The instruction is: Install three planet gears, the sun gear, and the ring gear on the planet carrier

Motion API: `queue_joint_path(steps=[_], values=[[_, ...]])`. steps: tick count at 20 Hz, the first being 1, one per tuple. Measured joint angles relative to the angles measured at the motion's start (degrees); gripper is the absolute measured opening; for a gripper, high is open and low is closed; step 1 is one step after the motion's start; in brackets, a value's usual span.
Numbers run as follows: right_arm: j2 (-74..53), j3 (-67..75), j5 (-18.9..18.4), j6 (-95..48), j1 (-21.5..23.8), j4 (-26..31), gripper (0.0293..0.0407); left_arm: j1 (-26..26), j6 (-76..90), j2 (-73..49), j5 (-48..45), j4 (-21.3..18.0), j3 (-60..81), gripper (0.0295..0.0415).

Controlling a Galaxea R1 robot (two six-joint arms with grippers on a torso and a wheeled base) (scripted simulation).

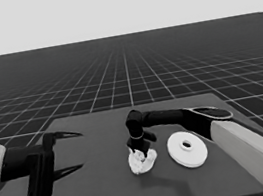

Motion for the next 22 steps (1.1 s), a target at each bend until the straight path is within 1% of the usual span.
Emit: queue_joint_path(steps=[22], values=[[0.0,0.0,0.0,13.2,0.0,0.0,0.0309,0.0,0.0,0.0,0.0,0.0,0.0,0.0385]])
